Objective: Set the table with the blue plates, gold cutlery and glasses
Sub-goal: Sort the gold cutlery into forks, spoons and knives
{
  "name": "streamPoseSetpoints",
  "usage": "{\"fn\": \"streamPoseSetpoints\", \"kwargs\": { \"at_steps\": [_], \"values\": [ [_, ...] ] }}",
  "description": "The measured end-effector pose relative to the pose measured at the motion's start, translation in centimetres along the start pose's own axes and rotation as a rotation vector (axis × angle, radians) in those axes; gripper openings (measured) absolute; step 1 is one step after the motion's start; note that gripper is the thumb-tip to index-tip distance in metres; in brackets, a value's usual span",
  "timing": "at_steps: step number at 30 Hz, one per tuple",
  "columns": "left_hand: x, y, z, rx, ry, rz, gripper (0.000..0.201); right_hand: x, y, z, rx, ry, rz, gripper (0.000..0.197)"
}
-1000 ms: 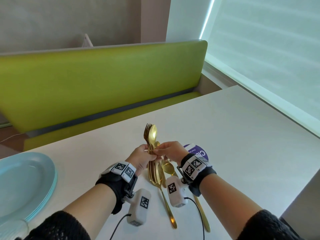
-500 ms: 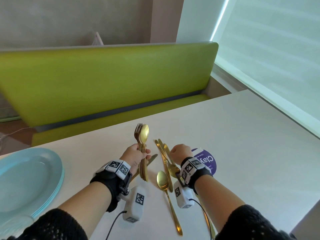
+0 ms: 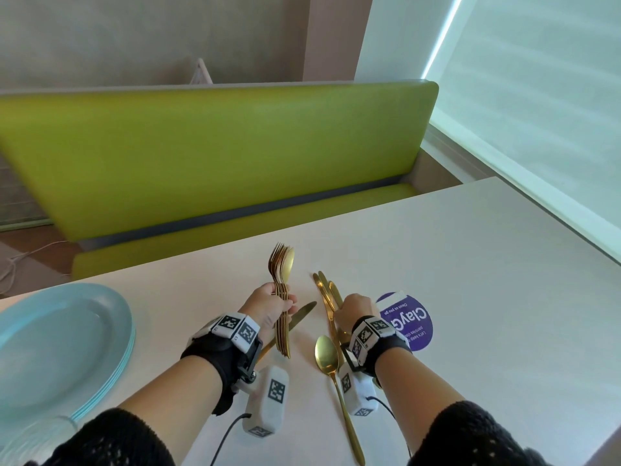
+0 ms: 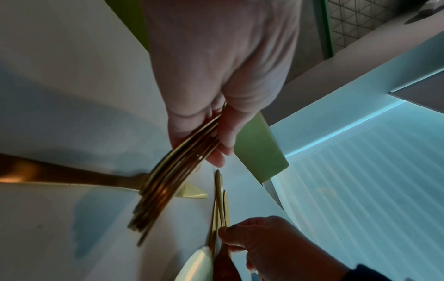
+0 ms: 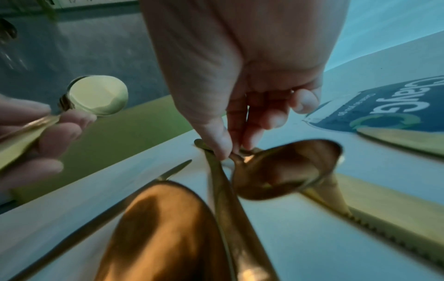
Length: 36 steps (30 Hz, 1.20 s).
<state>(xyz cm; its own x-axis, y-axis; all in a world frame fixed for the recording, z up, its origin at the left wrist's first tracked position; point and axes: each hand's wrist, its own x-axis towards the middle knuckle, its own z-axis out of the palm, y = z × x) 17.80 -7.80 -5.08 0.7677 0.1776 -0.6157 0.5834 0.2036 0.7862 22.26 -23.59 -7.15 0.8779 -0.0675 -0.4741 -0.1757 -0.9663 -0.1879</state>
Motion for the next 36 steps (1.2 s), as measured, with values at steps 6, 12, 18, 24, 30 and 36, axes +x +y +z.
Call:
{"fn": "streamPoseSetpoints", "kwargs": {
  "at_steps": [6,12,18,24,30,36],
  "values": [
    [0.1,0.8,-1.0,0.219,0.008,0.073,0.023,-0.8,-0.5,-2.1,-0.277,0.074,-0.192,0.026],
    [0.4,2.0,-1.7,0.456,0.062,0.162,0.023,-3.1,-1.2,-5.0,-0.736,0.213,-0.660,0.028],
    [-0.5,1.7,-0.8,0.666,-0.147,0.104,0.017,-5.5,-2.7,-4.9,-0.936,0.266,-1.037,0.025],
    [-2.0,0.8,-0.1,0.906,-0.288,0.128,0.012,-6.6,-4.0,-3.9,-1.035,0.265,-1.144,0.021],
    [-2.9,-0.2,0.0,0.831,-0.366,0.103,0.018,-6.7,-3.4,-3.6,-1.032,0.258,-1.175,0.004],
    [-3.2,-0.9,-0.3,0.637,-0.323,0.099,0.013,-6.7,-2.7,-3.1,-0.718,0.423,-1.192,0.018]
  ]
}}
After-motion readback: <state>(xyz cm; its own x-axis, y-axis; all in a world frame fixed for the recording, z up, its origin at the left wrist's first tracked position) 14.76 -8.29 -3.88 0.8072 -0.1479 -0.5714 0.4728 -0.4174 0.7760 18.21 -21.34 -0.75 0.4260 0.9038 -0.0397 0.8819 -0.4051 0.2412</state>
